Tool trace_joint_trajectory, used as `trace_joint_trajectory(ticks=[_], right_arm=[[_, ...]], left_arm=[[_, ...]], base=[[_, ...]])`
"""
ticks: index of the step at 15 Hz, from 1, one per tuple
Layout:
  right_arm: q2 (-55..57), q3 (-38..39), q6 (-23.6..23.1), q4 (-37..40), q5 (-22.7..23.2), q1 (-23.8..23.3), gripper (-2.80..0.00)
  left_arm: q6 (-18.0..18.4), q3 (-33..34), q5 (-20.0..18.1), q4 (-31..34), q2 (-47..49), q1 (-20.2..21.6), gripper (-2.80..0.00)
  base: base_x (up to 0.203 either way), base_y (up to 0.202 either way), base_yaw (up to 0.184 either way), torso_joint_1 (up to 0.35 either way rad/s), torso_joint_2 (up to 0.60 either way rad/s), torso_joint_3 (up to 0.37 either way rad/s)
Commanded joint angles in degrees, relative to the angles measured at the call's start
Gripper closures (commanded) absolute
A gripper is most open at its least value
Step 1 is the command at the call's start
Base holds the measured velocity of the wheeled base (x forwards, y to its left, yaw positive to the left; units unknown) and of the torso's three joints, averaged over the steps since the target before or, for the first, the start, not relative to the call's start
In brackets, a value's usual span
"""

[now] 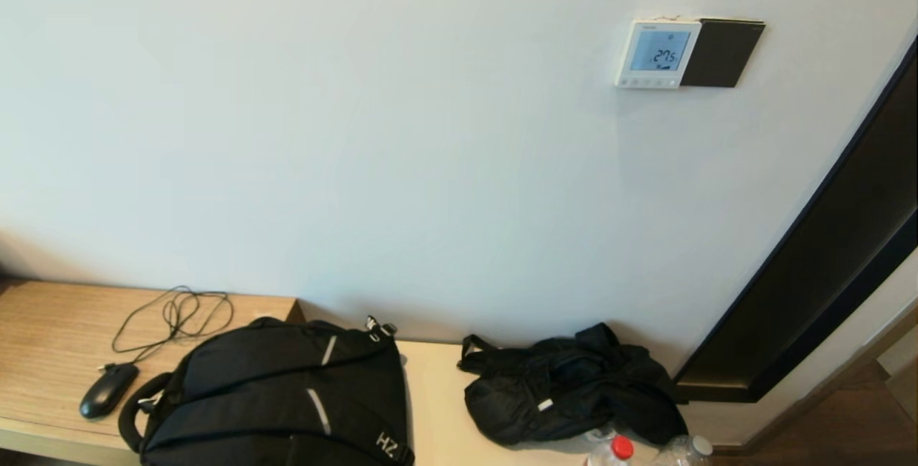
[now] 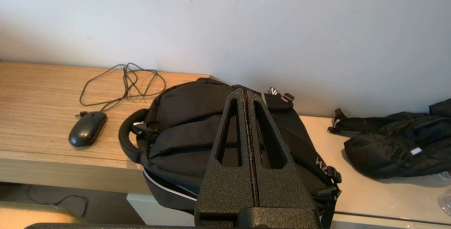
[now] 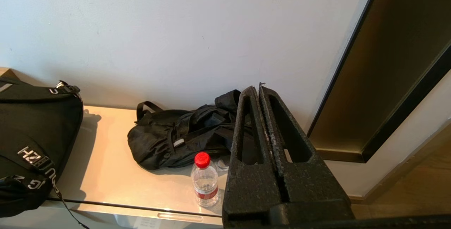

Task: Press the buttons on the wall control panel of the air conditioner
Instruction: Turn off the central air conditioner

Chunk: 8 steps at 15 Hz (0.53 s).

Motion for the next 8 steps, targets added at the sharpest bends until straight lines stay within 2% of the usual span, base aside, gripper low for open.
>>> trace_joint_trajectory(ticks=[1, 8], right_arm=[[0.11, 0.01, -0.05, -0.01, 0.06, 0.02, 0.0], [0.11, -0.08, 0.39, -0.09, -0.02, 0.02, 0.0]], left_arm=[[0.01, 0.0, 0.02, 0.01, -0.02, 0.02, 0.0], [0.01, 0.0, 0.02, 0.01, 0.05, 0.02, 0.0]], base=[[0.0, 0.0, 0.0, 0.0, 0.0, 0.0], [0.0, 0.0, 0.0, 0.0, 0.0, 0.0]])
